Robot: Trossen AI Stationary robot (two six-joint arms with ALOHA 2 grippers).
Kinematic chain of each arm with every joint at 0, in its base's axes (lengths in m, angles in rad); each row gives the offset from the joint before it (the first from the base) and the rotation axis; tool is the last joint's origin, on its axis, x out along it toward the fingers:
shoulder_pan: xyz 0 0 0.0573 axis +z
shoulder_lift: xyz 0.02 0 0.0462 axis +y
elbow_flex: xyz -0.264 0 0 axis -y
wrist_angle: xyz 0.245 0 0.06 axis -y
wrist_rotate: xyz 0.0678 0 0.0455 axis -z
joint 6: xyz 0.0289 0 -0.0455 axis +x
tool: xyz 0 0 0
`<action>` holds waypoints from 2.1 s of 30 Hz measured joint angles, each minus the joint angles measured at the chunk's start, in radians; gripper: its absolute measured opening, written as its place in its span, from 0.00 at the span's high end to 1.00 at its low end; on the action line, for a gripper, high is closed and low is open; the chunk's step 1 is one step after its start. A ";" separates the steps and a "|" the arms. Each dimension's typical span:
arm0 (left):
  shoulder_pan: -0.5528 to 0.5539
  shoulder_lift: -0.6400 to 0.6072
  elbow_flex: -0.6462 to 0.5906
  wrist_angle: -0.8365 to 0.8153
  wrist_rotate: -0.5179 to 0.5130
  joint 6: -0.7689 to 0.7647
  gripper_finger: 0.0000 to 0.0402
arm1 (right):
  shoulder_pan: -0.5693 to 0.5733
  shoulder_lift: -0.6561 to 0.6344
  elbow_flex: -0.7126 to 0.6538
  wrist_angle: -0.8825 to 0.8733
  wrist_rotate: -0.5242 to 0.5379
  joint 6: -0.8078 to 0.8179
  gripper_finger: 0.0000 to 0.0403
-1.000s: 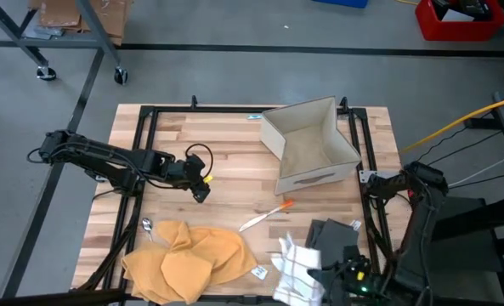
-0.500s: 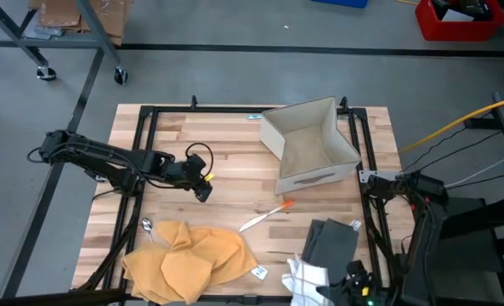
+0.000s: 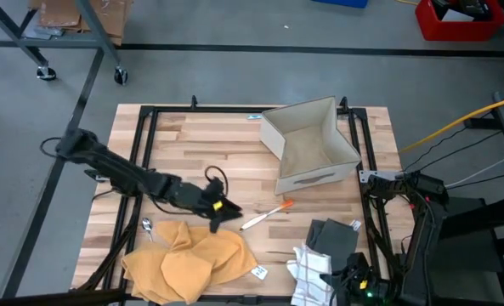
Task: Fold towel
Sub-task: Stack the white kitchen towel onto the grey kitchen towel
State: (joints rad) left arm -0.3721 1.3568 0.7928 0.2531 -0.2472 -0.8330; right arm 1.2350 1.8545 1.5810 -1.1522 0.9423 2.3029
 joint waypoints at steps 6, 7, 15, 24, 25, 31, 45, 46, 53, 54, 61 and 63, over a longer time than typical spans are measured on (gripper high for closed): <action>-0.024 0.288 0.049 0.436 -0.010 0.007 0.67 | 0.000 0.000 0.000 -0.081 -0.070 0.000 0.97; -0.024 0.342 0.073 0.478 -0.011 0.010 0.67 | 0.000 0.000 0.000 -0.095 -0.075 0.000 0.97; -0.024 0.706 0.409 0.573 -0.005 0.104 0.67 | 0.000 0.000 0.000 -0.184 -0.150 -0.003 0.97; -0.020 0.934 0.743 0.565 0.012 0.220 0.67 | 0.002 0.000 0.000 -0.358 -0.235 -0.005 0.97; -0.017 0.948 0.763 0.565 0.012 0.230 0.67 | 0.002 0.000 0.000 -0.372 -0.240 -0.006 0.97; 0.015 0.998 0.812 0.537 0.011 0.328 0.67 | 0.002 0.022 0.000 -0.398 -0.290 -0.056 0.97; 0.075 1.000 0.812 0.488 0.011 0.410 0.67 | 0.002 0.141 -0.031 -0.419 -0.495 -0.177 0.94; 0.072 1.000 0.812 0.488 0.011 0.410 0.67 | 0.002 0.142 -0.046 -0.419 -0.505 -0.176 0.94; 0.052 1.000 0.812 0.444 0.011 0.410 0.67 | 0.002 0.146 -0.193 -0.400 -0.572 -0.177 0.94; 0.049 1.000 0.812 0.431 0.011 0.410 0.67 | 0.002 0.146 -0.214 -0.386 -0.573 -0.182 0.94; 0.037 1.000 0.812 0.351 0.011 0.409 0.67 | 0.002 0.146 -0.330 -0.259 -0.635 -0.209 0.94; 0.038 1.000 0.812 0.355 0.011 0.409 0.67 | 0.002 0.146 -0.340 -0.245 -0.671 -0.222 0.92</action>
State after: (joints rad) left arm -0.3344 2.3566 1.6047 0.6078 -0.2363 -0.4239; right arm 1.2366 2.0003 1.2408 -1.3972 0.2712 2.0804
